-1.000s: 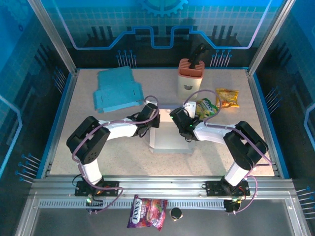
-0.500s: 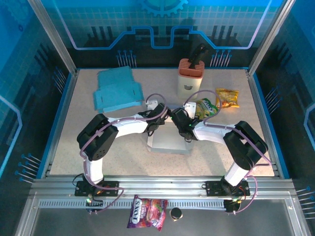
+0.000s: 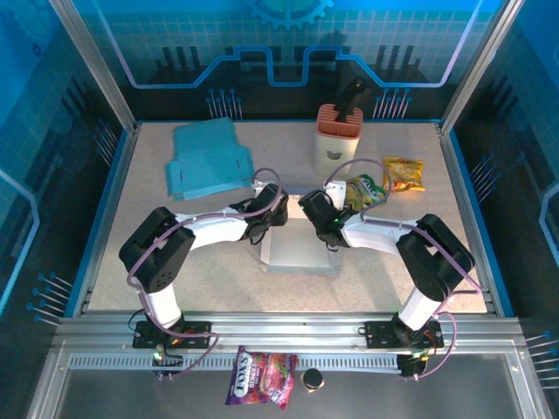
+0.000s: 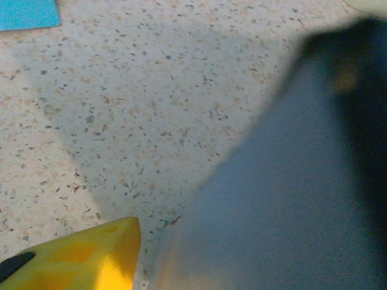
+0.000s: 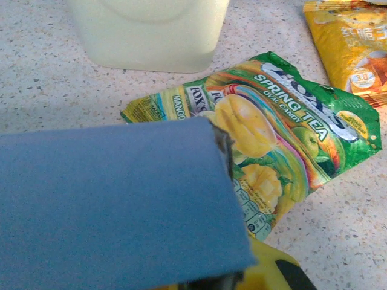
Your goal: Fold the paper box
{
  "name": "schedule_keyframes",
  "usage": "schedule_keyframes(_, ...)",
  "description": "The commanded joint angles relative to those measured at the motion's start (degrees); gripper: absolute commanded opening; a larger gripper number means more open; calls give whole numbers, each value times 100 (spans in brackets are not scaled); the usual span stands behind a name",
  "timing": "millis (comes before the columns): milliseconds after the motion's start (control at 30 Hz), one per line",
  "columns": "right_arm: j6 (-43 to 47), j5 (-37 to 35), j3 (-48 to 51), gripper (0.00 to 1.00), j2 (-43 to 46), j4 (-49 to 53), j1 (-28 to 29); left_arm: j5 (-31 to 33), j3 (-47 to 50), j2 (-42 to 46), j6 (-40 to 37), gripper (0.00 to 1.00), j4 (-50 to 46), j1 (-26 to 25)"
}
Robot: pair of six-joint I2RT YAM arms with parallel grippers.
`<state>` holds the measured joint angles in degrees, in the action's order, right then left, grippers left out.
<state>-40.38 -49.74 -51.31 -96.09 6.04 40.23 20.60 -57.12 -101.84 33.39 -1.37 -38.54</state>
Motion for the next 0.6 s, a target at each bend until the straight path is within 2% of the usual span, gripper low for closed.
schedule_keyframes(0, -97, 266, -103, 0, -166, 404, 127, -641, 203, 251, -324, 54, 44, 37)
schedule_keyframes(167, -84, 269, -138, 0, -199, 442, 126, -858, 416, 461, -542, 52, 150, 154)
schedule_keyframes(300, -76, 293, -106, 0, -201, 410, 122, -1378, 649, 477, -794, 29, 630, 299)
schedule_keyframes(433, -76, 336, -133, 0, -232, 424, 117, -1579, 594, 361, -1084, 31, 750, 310)
schedule_keyframes(567, -59, 350, -164, 0, -266, 456, 125, -1464, 597, 305, -1137, 27, 797, 301)
